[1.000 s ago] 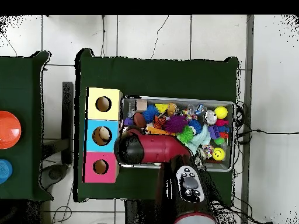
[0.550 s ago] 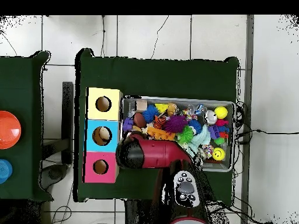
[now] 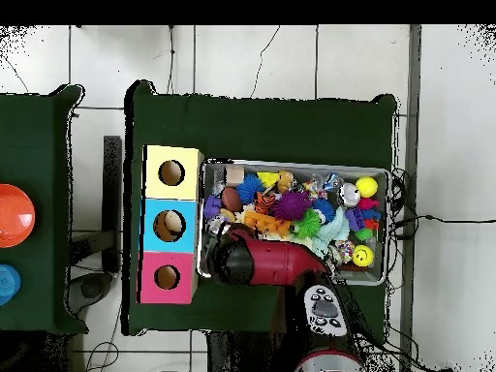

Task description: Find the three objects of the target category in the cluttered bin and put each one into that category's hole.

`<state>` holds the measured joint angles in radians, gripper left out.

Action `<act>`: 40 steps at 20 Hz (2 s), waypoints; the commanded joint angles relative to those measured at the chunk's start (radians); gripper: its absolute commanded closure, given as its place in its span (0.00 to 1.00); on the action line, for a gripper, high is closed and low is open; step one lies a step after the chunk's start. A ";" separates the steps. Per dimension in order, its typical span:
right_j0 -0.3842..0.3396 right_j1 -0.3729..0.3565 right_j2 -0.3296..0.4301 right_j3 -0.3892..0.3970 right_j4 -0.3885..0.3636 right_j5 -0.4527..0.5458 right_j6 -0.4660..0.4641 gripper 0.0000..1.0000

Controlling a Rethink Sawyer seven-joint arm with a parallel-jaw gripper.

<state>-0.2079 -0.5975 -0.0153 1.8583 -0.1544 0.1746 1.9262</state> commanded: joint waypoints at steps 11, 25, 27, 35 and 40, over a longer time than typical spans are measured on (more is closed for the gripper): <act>-0.027 -0.101 0.161 0.149 0.075 0.080 0.136 0.00; -0.045 -0.093 0.194 0.058 0.080 0.168 0.046 0.00; -0.044 -0.080 0.195 0.043 0.076 0.165 0.044 0.00; -0.017 -0.078 0.185 -0.036 0.057 0.204 0.017 0.00; -0.040 -0.075 0.222 -0.057 0.016 0.176 -0.034 0.00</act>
<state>-0.2224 -0.6931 0.1054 1.9146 -0.1006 0.2551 1.9262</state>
